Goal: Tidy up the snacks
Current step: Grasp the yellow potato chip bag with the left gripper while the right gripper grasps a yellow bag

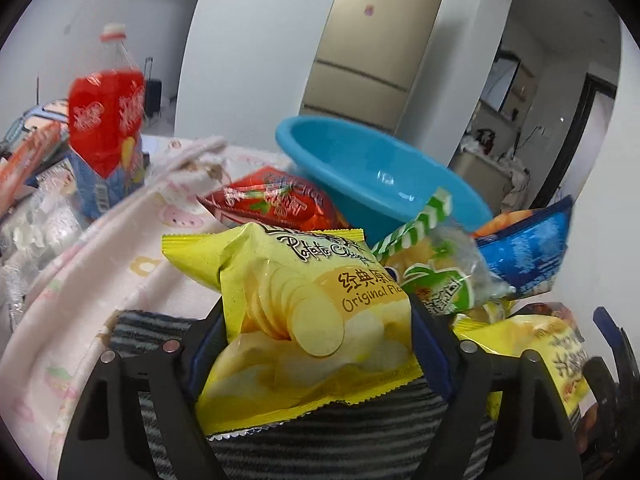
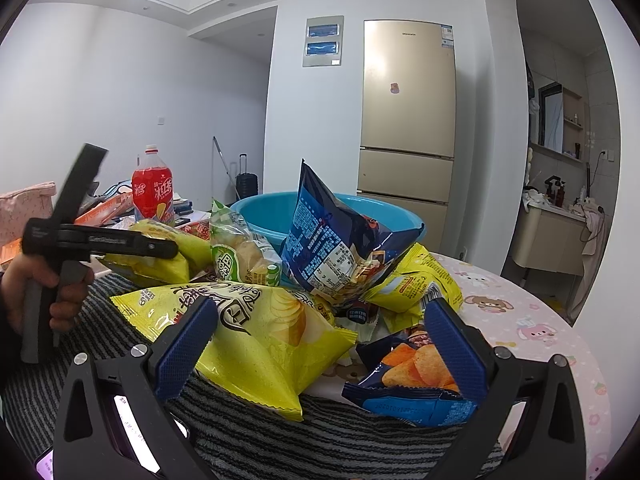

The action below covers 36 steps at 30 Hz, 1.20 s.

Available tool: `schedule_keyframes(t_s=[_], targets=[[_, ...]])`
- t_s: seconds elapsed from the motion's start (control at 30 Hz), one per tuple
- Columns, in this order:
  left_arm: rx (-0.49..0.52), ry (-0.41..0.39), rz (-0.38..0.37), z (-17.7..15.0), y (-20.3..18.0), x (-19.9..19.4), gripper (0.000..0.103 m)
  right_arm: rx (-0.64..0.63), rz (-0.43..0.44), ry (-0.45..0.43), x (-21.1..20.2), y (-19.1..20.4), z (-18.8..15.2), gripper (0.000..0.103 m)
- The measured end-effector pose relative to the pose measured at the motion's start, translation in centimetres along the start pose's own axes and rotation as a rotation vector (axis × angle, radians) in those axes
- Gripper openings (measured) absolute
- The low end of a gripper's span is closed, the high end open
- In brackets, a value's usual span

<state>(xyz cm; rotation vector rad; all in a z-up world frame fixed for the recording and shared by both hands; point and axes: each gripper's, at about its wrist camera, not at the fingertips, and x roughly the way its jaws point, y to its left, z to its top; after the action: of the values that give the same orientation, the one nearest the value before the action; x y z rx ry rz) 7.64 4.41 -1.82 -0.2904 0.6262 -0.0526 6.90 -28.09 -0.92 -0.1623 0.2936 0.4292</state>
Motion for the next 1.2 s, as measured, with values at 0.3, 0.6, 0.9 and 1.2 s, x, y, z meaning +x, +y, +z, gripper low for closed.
schedule_keyframes(t_s=[0.3,0.6,0.9,1.2], targets=[[-0.009,-0.106,-0.026,-0.7,0.4,-3.2,0.083,-0.048,0.114,-0.049,-2.3,1.2,0.8,0.103],[-0.006,-0.122,-0.058,-1.0,0.3,-4.3,0.084,-0.305,0.136,0.239,2.8,5.7,0.9,0.103],[0.018,-0.127,-0.074,-1.1,0.0,-4.4,0.084,-0.325,0.144,0.274,5.1,6.4,0.8,0.103],[0.042,-0.134,-0.076,-1.1,-0.6,-4.4,0.084,-0.275,0.143,0.190,2.8,5.5,1.0,0.083]])
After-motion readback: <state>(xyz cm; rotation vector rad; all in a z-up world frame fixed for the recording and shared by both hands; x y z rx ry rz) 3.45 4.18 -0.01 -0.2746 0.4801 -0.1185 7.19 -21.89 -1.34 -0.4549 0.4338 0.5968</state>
